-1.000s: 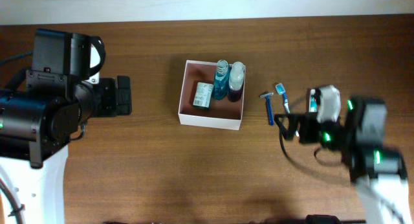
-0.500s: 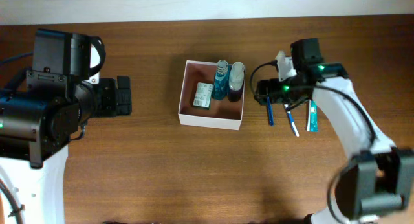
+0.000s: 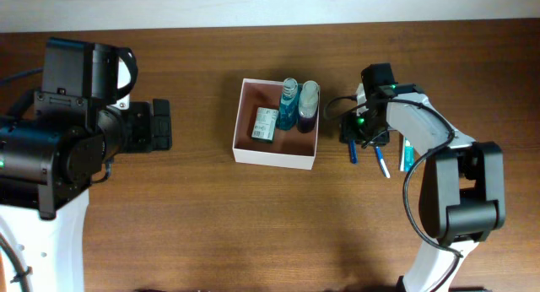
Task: Pack container
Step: 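Reach the right gripper to the blue razor and grasp it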
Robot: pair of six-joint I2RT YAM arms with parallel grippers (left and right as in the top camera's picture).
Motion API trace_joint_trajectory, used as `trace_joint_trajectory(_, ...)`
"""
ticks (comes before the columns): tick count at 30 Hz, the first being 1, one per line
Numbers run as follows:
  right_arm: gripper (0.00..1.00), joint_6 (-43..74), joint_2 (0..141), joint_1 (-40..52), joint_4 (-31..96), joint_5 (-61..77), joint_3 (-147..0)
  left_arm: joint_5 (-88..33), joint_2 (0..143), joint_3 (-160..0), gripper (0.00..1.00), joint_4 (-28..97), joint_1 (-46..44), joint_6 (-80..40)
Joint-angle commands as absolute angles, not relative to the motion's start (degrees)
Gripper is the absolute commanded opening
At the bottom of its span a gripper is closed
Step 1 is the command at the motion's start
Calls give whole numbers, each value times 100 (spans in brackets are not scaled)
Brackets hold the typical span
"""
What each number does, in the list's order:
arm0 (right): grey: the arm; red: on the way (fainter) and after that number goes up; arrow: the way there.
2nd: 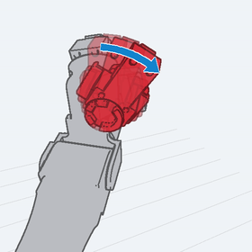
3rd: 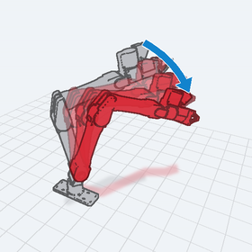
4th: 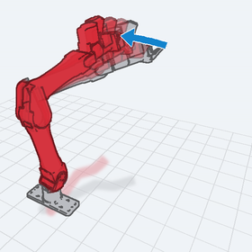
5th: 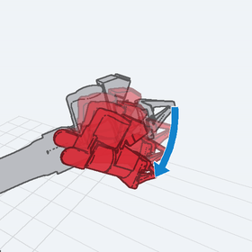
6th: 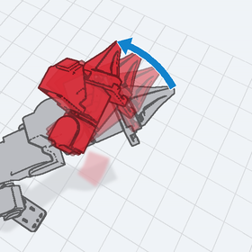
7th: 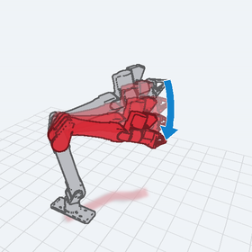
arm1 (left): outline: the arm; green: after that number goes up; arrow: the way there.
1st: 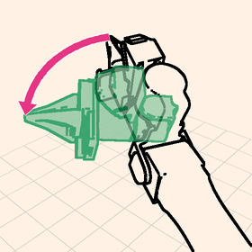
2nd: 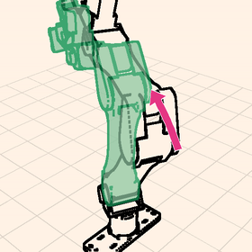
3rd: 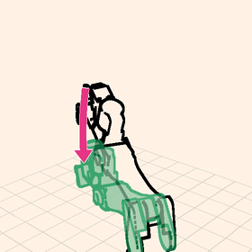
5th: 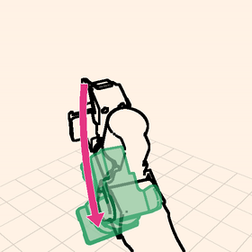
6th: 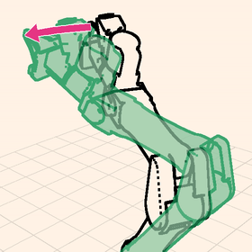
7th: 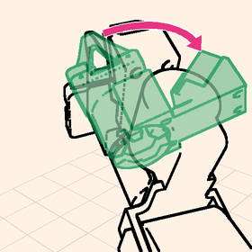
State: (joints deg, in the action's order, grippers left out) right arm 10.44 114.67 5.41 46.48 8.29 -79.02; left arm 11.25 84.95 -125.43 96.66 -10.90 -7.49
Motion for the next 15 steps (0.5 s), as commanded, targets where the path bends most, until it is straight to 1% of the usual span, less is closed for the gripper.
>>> trace_joint_trajectory(1,52,1149,11601,648,4619,615,-7992,1184,8403,-12532,99,9668,-1066,-674)
trace_joint_trajectory(3,47,1146,11666,727,4624,493,-7994,1184,8403,-12532,99,9668,-1066,-674)
trace_joint_trajectory(5,47,1146,11775,843,4668,237,-7992,1184,8403,-12532,99,9668,-1066,-674)
trace_joint_trajectory(7,42,1146,11880,941,4672,75,-7992,1184,8403,-12532,99,9668,-1066,-674)
trace_joint_trajectory(8,38,1146,11917,985,4678,-47,-7992,1184,8403,-12532,99,9668,-1066,-674)
trace_joint_trajectory(10,26,1149,11931,1052,4692,-233,-7992,1184,8403,-12532,99,9668,-1066,-674)
trace_joint_trajectory(14,11,1149,11887,1048,4775,-266,-7996,1184,8403,-12532,99,9668,-1066,-674)
trace_joint_trajectory(15,4,1149,11856,1039,4825,-268,-7996,1184,8403,-12532,99,9668,-1066,-674)
